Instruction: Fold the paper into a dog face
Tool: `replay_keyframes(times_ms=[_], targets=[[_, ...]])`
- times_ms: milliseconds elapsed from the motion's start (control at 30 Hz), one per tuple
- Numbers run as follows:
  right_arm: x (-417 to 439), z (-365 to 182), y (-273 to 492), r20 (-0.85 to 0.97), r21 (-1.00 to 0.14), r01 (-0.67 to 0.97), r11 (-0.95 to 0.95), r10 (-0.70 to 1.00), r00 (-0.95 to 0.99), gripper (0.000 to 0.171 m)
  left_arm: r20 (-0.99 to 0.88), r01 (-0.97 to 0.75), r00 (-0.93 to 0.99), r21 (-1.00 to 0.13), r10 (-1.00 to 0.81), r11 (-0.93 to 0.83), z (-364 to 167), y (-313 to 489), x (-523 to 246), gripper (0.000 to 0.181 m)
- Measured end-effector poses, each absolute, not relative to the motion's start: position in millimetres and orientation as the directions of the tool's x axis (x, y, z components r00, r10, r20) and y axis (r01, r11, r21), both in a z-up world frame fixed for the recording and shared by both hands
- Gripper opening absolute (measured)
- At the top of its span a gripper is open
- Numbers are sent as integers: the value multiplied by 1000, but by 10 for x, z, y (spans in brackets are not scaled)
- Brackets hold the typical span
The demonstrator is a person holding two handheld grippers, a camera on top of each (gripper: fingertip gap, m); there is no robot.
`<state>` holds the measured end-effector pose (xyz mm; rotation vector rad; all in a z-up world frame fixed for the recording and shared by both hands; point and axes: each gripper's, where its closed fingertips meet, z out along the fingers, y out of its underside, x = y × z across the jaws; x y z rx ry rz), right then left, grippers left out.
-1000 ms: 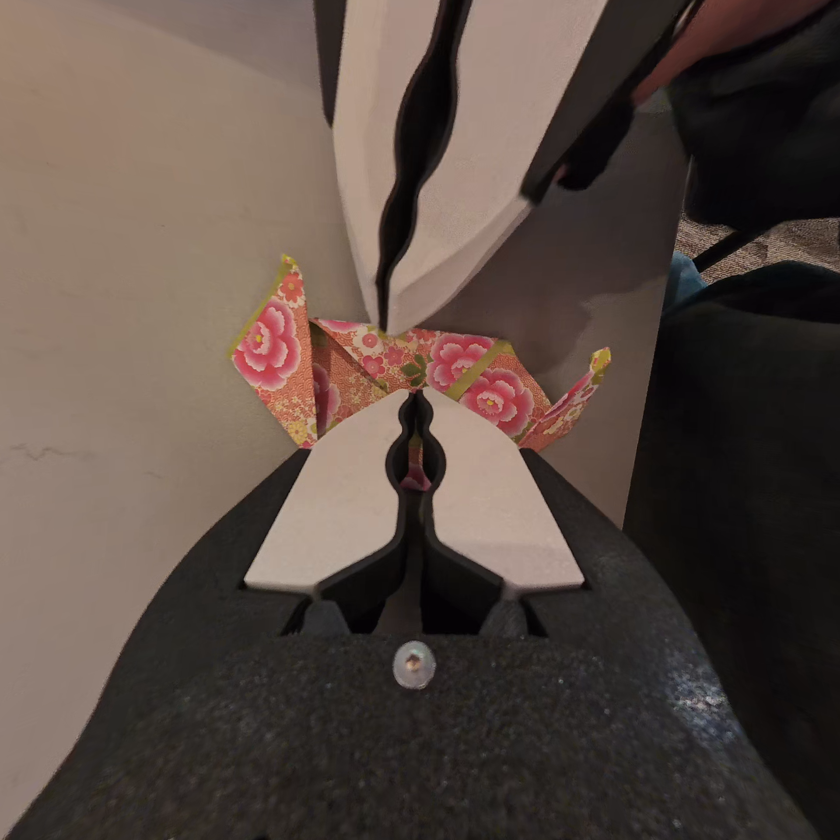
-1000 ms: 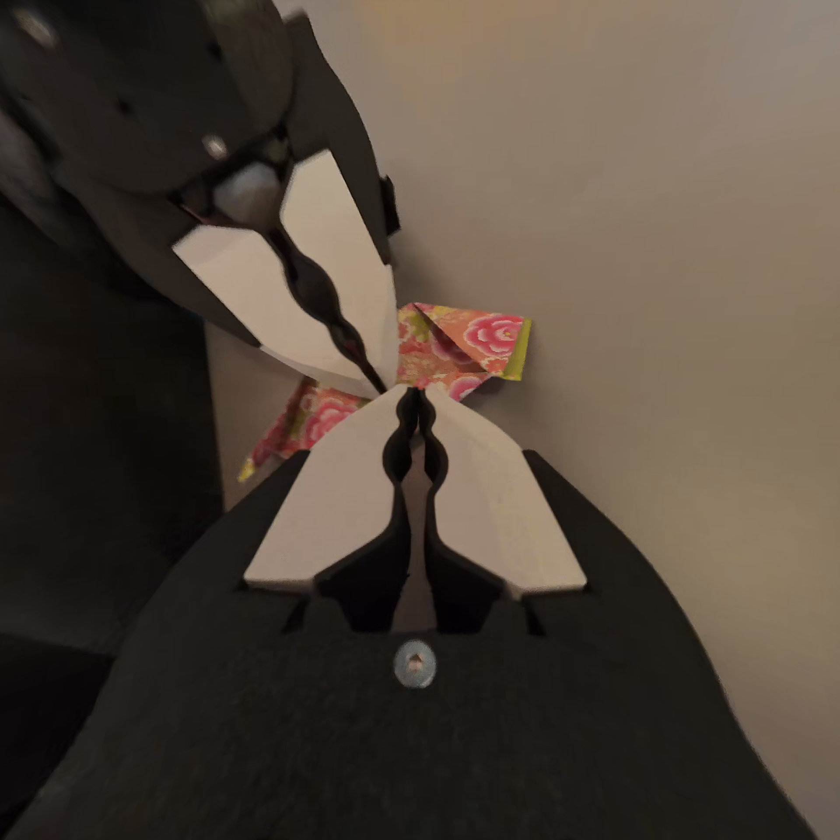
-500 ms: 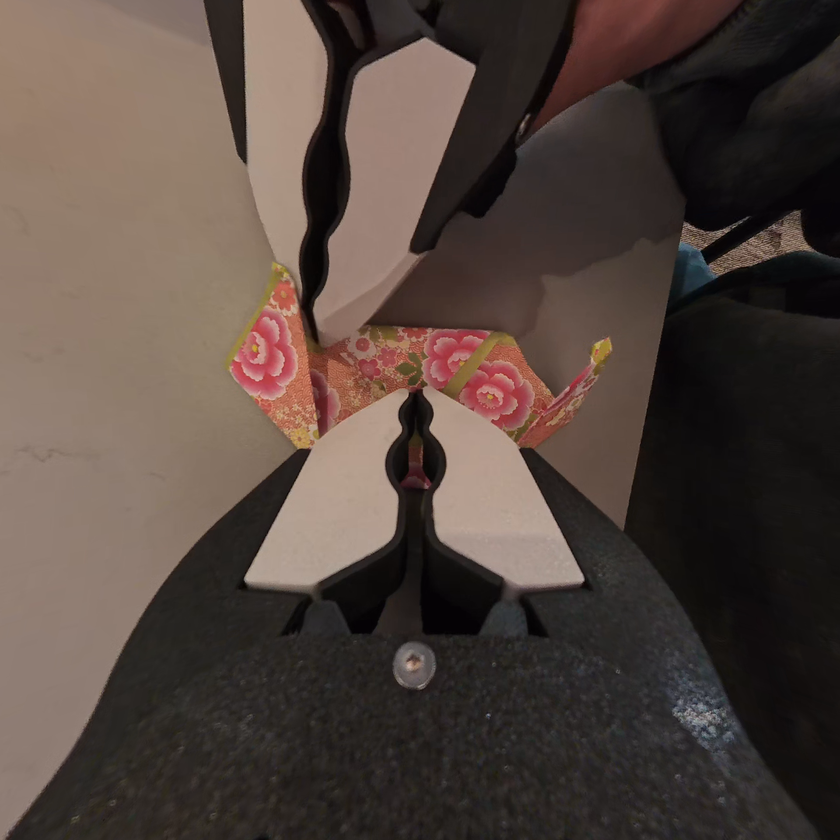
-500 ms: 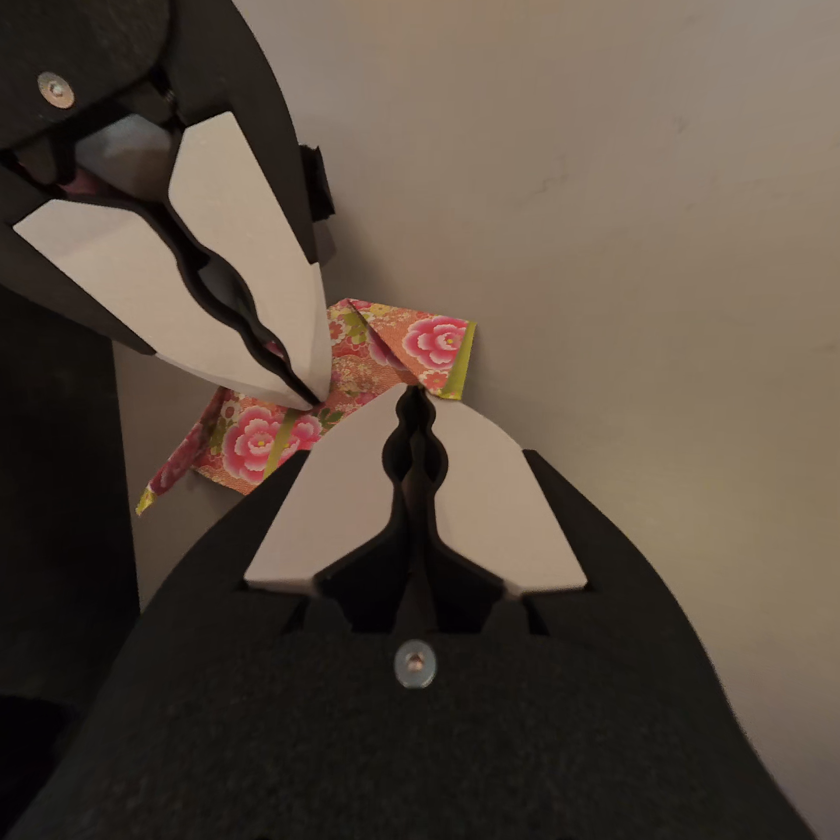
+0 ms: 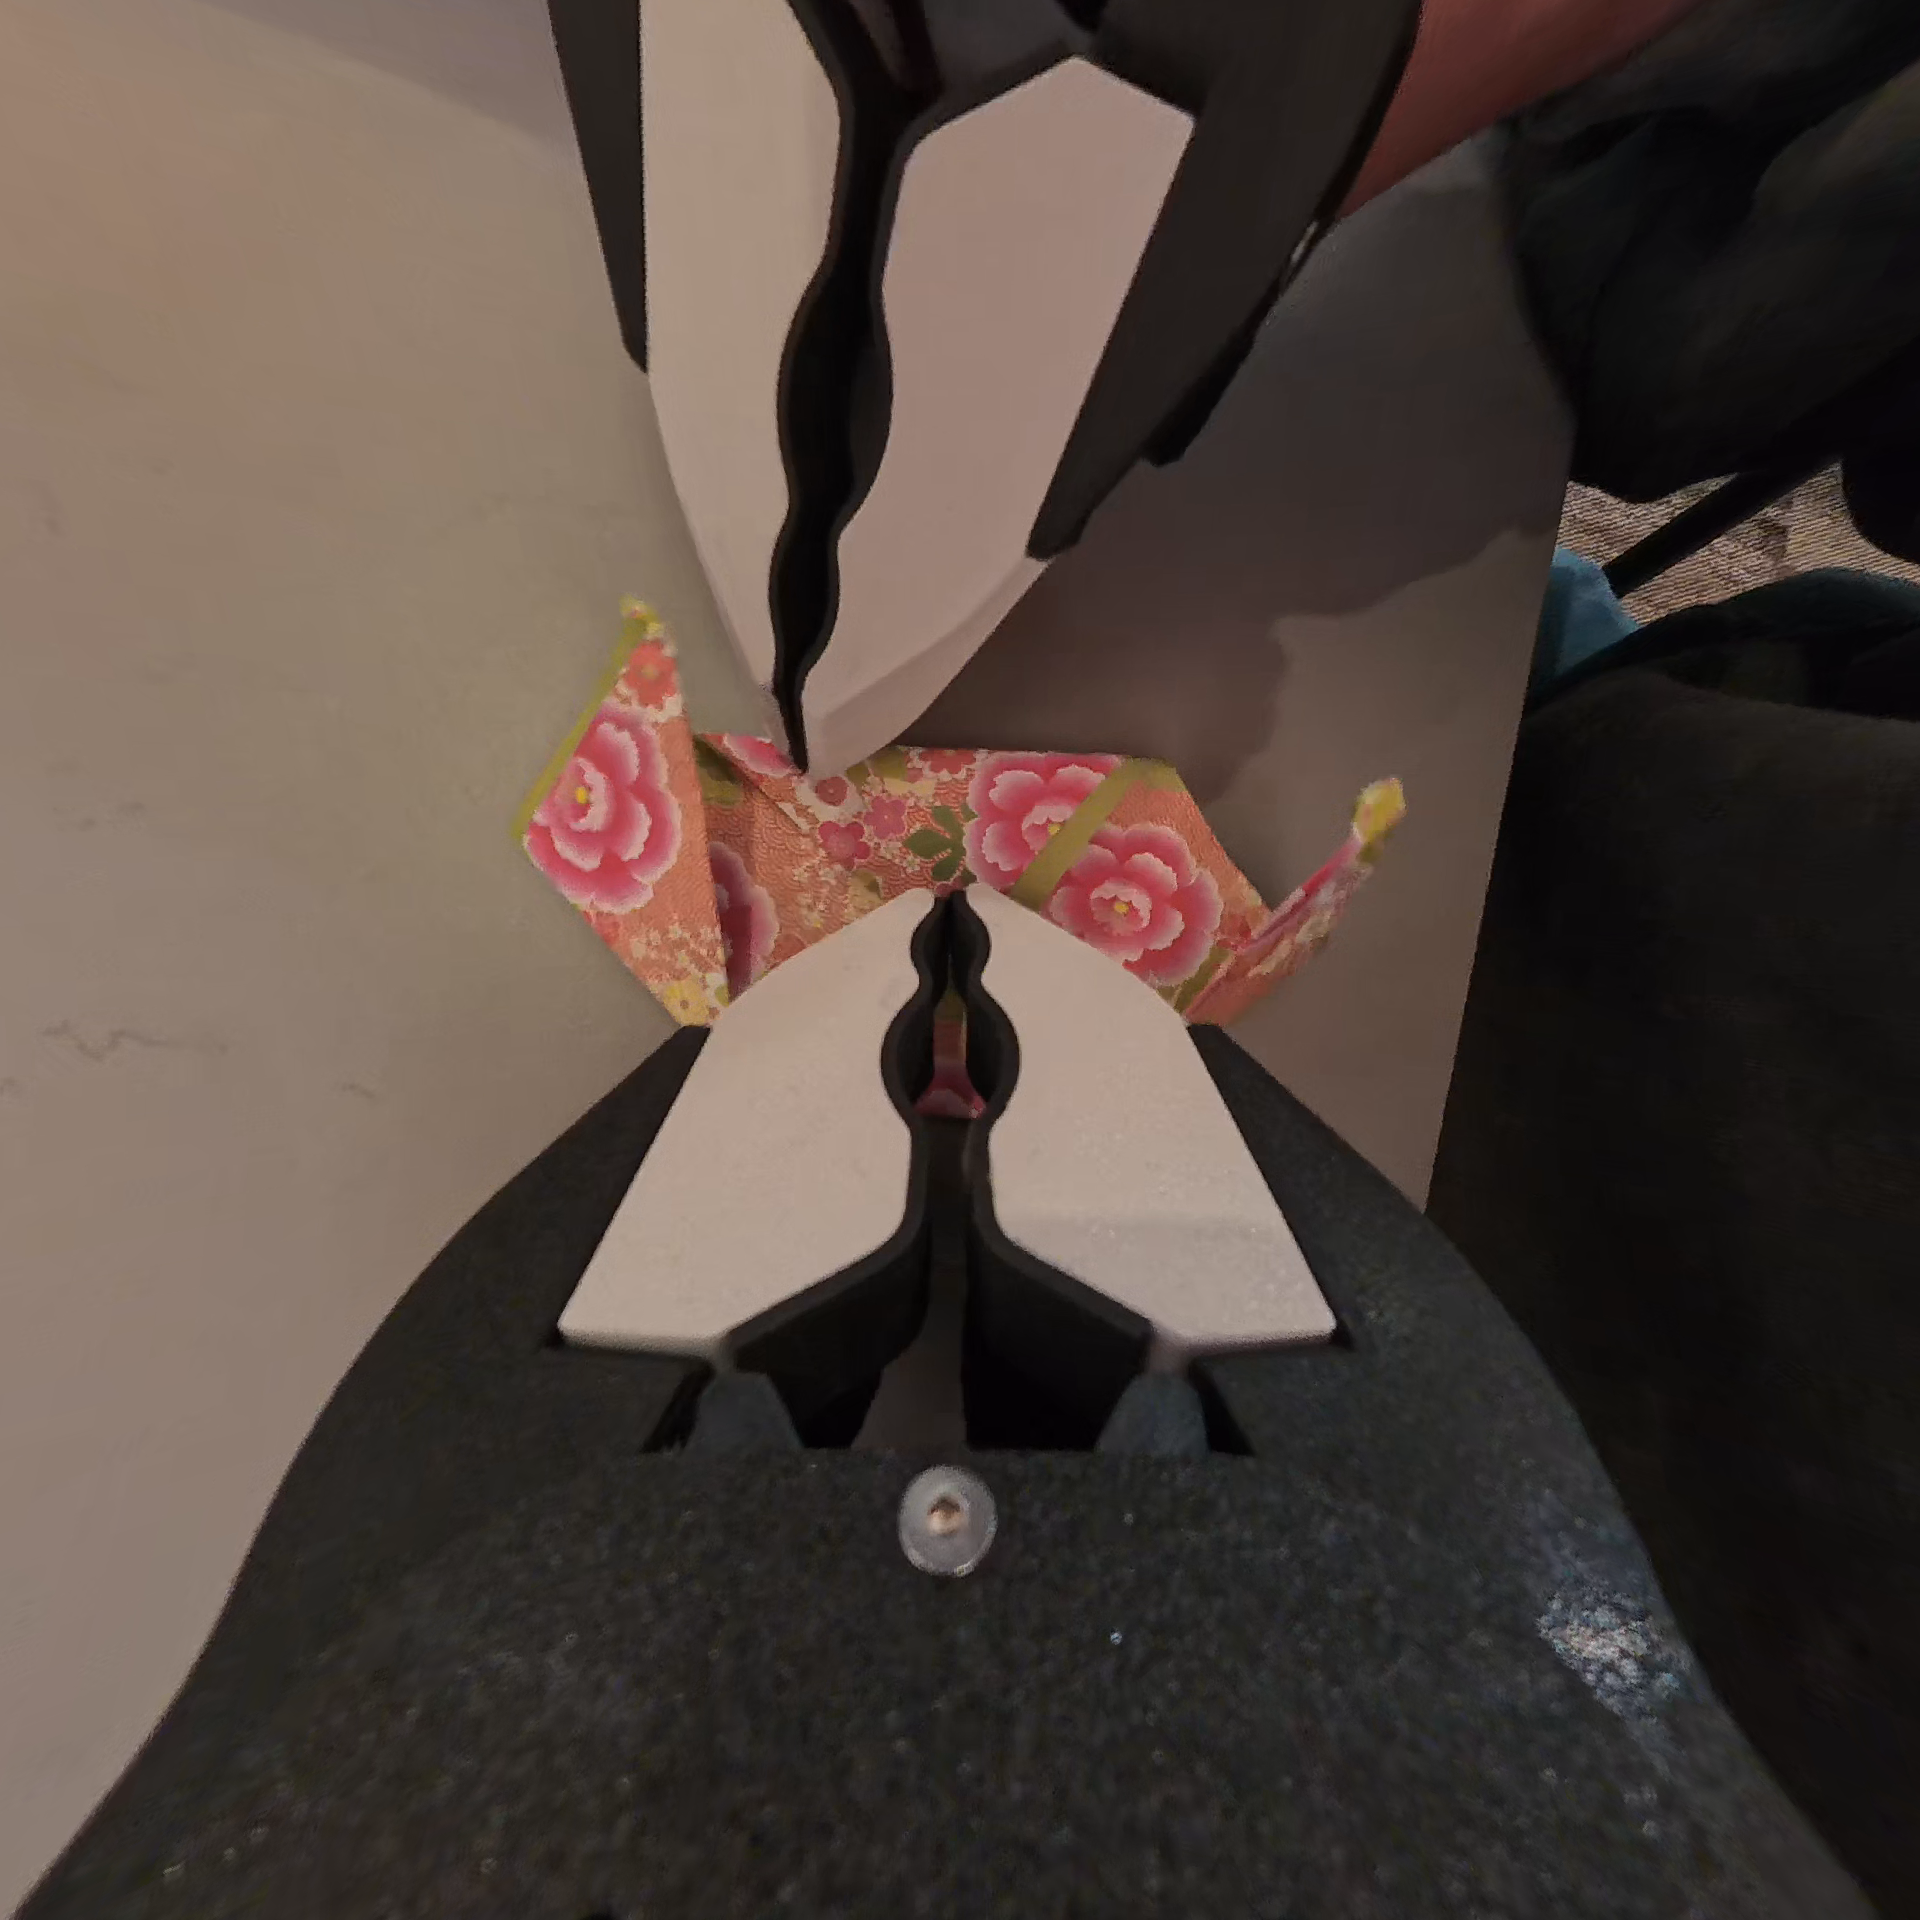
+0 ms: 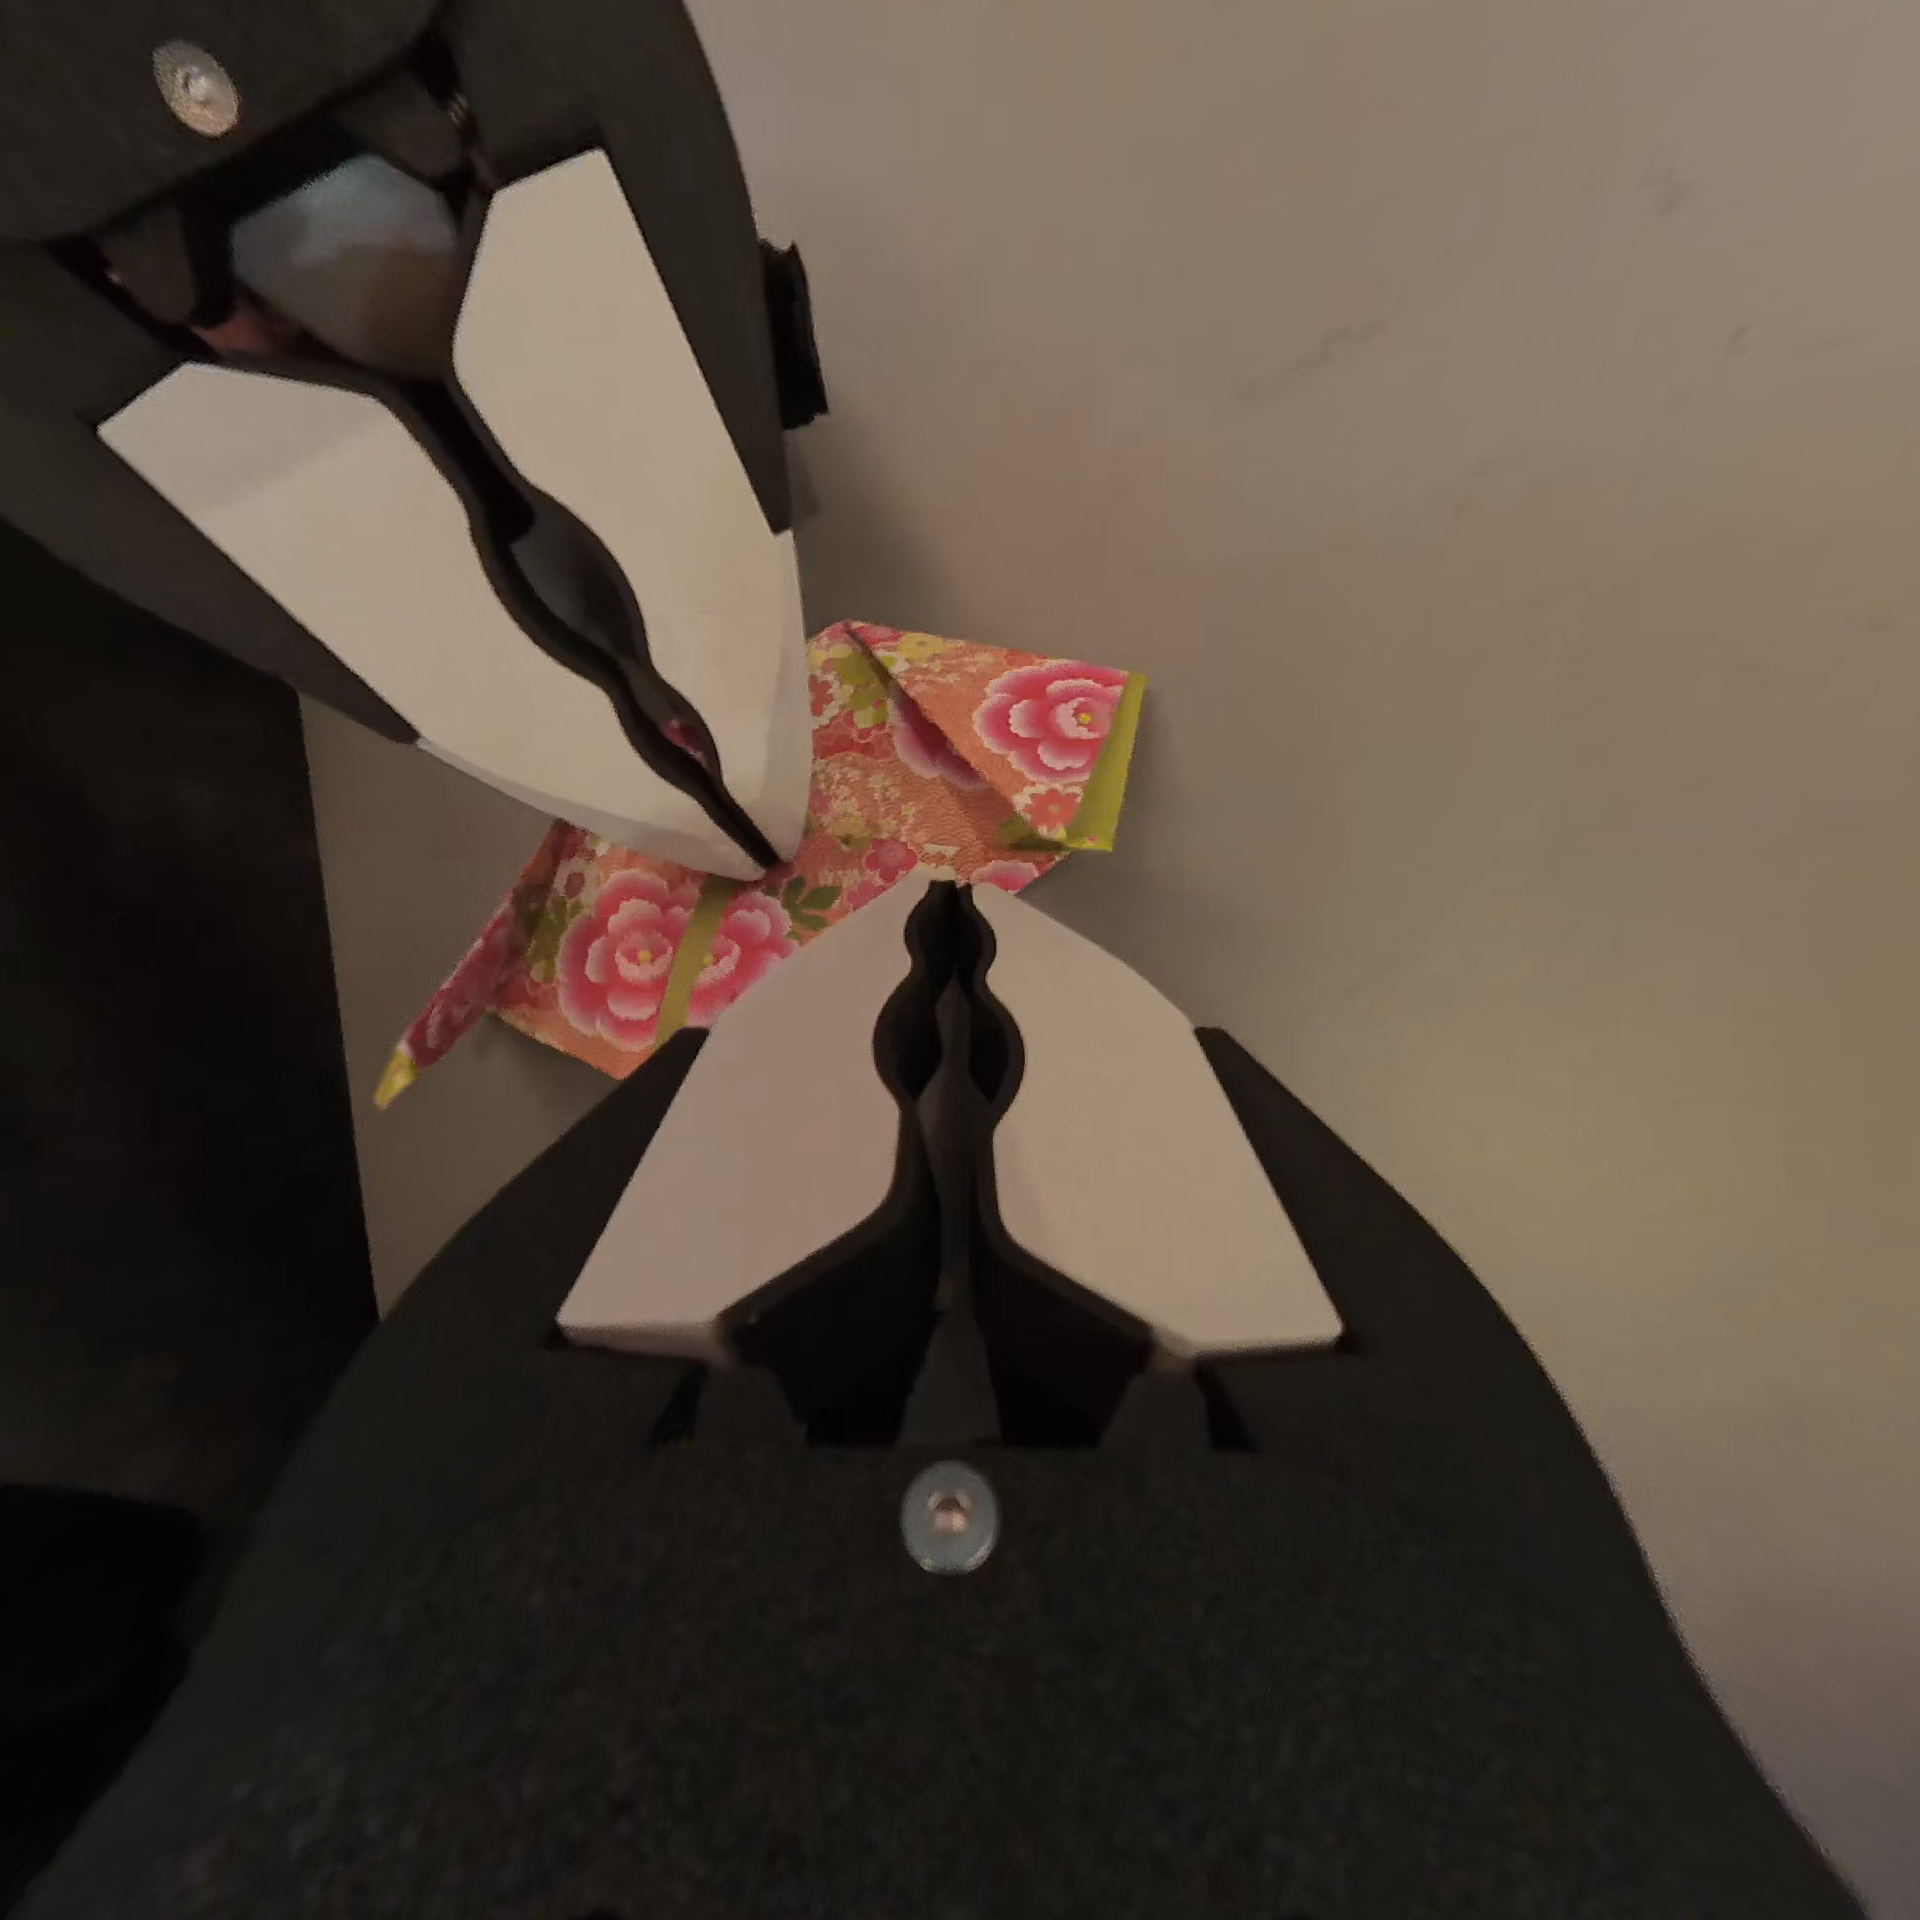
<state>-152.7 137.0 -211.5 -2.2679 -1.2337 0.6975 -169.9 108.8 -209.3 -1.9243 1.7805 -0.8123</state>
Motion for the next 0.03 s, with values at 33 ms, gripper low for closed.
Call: replay_keyframes(times_ms=[33], targets=[[-1524,-2116,1408,-196,-613,621,-489,855,480,0,144,-761,22,-640,-989,-110,-2093,1087,-1699,0]])
